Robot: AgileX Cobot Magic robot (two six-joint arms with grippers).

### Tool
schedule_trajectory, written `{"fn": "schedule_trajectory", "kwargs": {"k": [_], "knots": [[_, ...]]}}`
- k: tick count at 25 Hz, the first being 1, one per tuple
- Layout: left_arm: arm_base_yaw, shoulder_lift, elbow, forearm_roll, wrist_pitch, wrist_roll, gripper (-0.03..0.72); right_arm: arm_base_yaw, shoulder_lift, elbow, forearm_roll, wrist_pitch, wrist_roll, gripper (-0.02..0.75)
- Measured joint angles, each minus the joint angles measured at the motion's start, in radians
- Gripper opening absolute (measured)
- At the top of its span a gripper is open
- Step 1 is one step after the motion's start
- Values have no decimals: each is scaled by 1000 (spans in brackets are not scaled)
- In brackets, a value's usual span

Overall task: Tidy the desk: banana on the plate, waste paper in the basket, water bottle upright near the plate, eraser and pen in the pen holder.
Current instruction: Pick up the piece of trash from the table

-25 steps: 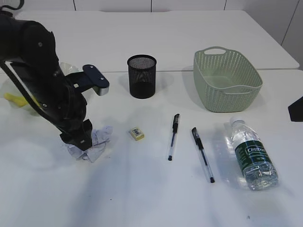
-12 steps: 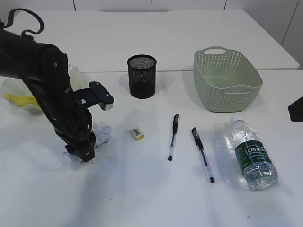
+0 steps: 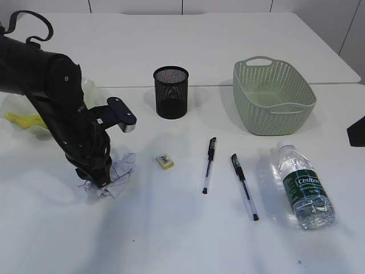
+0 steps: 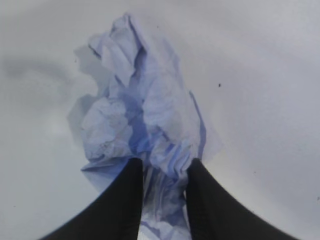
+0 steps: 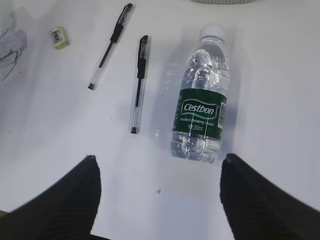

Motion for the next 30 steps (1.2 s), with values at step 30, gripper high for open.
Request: {"fn": "schedule_trajectory", "kwargs": {"k": [30], "knots": [[2,-310,0,-25,88,0,-5,0,0,0,0,0,0,552]]}}
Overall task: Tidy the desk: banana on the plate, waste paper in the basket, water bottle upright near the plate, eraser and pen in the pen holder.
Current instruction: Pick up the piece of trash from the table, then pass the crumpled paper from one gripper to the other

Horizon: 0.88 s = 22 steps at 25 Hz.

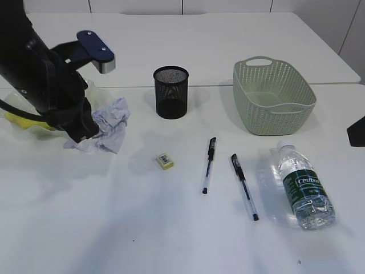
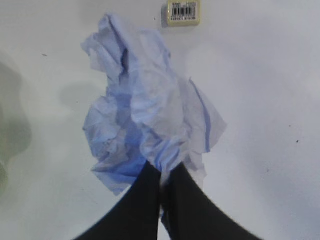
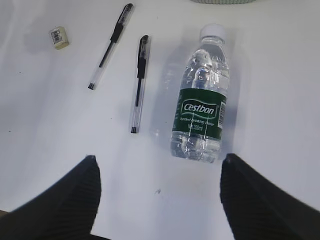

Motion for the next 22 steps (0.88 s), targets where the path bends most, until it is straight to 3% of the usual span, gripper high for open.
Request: {"fn": "schedule_trajectory", "kwargs": {"k": [7,17,22], "knots": [[0,-147,0,-94,29,0,-5,0,0,0,5,0,0,552],[0,-248,0,-424,68,0,-5,0,0,0,44,0,0,552],[-36,-248,0,-447,68,0,-5,0,0,0,87,0,0,552]]}}
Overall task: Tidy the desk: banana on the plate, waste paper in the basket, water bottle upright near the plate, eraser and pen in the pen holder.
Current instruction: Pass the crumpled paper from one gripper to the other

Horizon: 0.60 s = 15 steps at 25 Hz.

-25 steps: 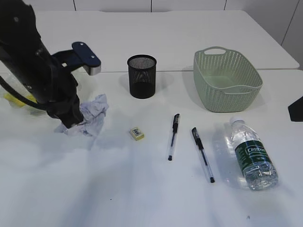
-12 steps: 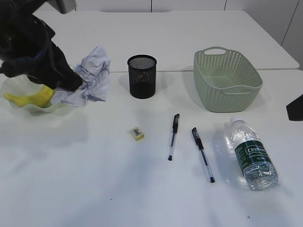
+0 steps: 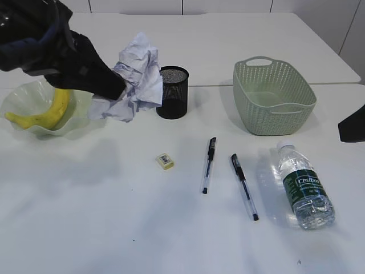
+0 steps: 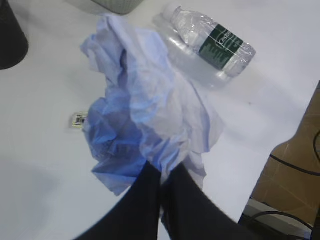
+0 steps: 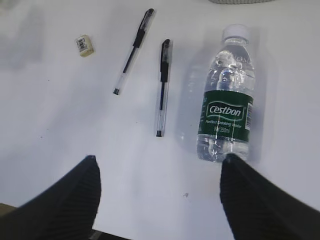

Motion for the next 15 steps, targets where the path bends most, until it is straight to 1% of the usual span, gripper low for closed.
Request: {"fn": "schedule_trajectory", "kwargs": {"k": [5,8,15], "knots": [[-83,0,0,0,-15,0,-5,0,0,0,55,0,-16,552],[-116,2,0,0,-38,0,-5,0,0,0,109,0,-36,552],[-122,22,0,0,-51,0,-5,0,0,0,199,0,-69,552]]}}
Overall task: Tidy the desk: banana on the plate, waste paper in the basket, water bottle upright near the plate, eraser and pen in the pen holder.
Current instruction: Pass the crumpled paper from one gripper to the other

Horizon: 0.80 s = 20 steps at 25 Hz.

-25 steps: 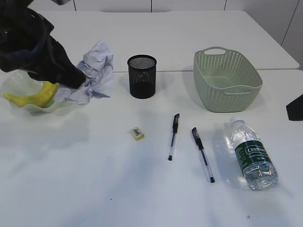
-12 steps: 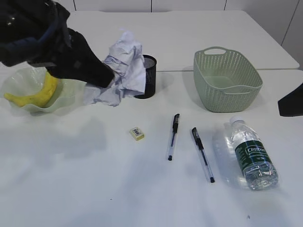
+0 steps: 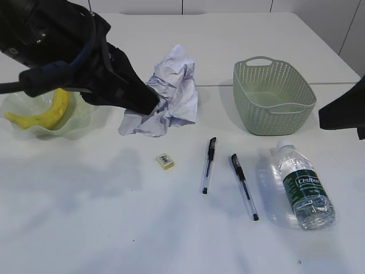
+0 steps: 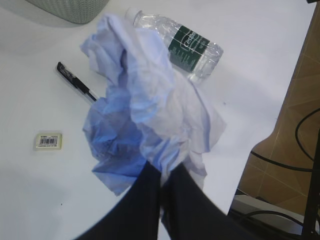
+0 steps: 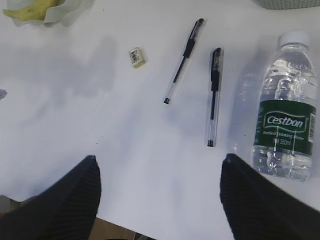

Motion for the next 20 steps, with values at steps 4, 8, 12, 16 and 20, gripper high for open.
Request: {"fn": "schedule_trajectory", "kwargs": {"k": [4,8,12,16,20], "knots": [[0,0,0,4,0,0,-5,0,0,0,29,-7,-16,552],[0,0,0,21,6,0,-5,0,6,-23,31,-10,-25,552],[0,0,0,24,9,0,-5,0,41,-88,65,-10,-55,552],[0,0,0,25,9,0,-6,30,94,-152,116,-9,-95,552],[0,0,0,25,9,0,-6,100,162,-195,144,-21,-110,552]]}}
